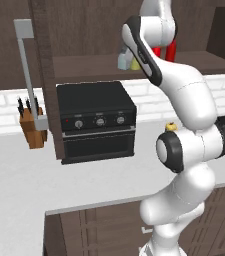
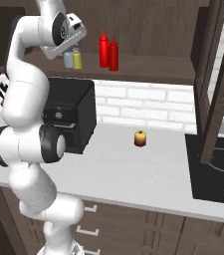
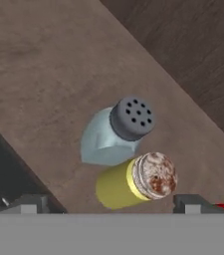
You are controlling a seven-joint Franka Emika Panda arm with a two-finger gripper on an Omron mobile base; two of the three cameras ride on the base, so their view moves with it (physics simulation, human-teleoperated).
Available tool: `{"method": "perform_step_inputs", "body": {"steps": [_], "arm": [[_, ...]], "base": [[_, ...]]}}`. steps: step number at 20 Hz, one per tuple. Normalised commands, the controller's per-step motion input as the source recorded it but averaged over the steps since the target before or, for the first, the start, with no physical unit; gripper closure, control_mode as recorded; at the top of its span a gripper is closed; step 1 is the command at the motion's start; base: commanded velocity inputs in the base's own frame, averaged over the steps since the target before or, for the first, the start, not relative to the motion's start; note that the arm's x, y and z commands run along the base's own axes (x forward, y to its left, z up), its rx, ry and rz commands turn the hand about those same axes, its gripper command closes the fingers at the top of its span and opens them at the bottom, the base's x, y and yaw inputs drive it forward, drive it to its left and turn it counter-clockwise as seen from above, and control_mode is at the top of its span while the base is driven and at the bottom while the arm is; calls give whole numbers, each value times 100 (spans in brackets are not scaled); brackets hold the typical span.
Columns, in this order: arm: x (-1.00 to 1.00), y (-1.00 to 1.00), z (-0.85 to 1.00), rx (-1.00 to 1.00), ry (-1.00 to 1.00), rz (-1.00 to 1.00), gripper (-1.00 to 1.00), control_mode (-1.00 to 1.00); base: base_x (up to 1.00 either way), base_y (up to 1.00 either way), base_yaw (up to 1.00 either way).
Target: Put the shaker and condiment bottle from the counter next to their counterparts in the cabinet.
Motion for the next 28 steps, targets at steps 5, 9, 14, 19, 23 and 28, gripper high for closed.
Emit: {"method": "perform_step_inputs", "body": {"steps": [5, 9, 14, 19, 23, 28], "arm": [[-92, 22, -1, -7, -17, 5, -100, -100], [-84, 21, -17, -10, -18, 4, -100, -100], [-93, 21, -50, -9, -20, 0, -100, -100], [-100, 3, -69, -1, -17, 0, -100, -100], [-100, 0, -86, 0, -15, 0, -100, -100], [-100, 0, -97, 0, -16, 0, -100, -100]], "base": [[0, 0, 0], [0, 0, 0], [0, 0, 0], [0, 0, 0], [0, 0, 0], [0, 0, 0]]}}
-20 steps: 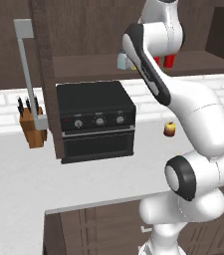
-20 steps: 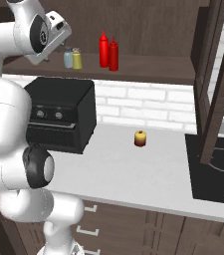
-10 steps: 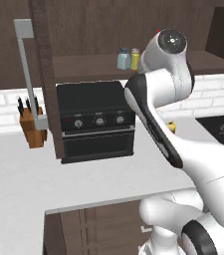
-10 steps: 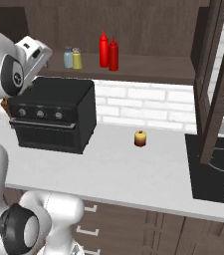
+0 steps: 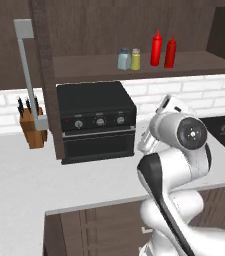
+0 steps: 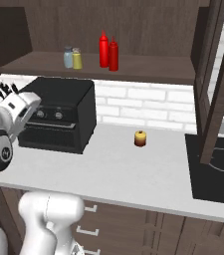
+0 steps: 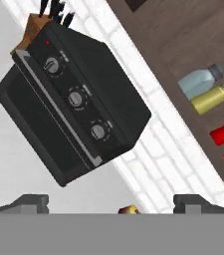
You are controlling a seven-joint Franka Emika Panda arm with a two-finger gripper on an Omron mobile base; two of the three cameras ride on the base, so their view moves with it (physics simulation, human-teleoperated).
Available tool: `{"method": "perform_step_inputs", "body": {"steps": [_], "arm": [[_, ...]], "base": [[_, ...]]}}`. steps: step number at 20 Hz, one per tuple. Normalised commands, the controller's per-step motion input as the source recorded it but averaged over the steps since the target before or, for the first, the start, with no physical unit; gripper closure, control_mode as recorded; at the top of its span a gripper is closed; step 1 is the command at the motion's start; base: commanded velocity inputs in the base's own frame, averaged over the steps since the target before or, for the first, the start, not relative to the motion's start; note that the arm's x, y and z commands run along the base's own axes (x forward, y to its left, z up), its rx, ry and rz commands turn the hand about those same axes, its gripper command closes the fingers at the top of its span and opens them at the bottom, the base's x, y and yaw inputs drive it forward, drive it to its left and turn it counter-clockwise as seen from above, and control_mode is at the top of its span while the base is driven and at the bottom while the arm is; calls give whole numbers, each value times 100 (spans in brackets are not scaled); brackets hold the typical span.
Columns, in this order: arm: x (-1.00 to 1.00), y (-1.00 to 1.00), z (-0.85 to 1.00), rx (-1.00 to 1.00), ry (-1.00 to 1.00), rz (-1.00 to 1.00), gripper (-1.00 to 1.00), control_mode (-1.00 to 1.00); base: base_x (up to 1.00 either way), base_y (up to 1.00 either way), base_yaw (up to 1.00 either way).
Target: Put the shaker and condiment bottle from the counter next to their counterparts in the cabinet.
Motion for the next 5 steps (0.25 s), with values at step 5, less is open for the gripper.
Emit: {"method": "perform_step_inputs", "body": {"steps": [5], "arm": [[-100, -2, -92, 0, -20, 0, -100, -100]], "base": [[0, 0, 0]]}}
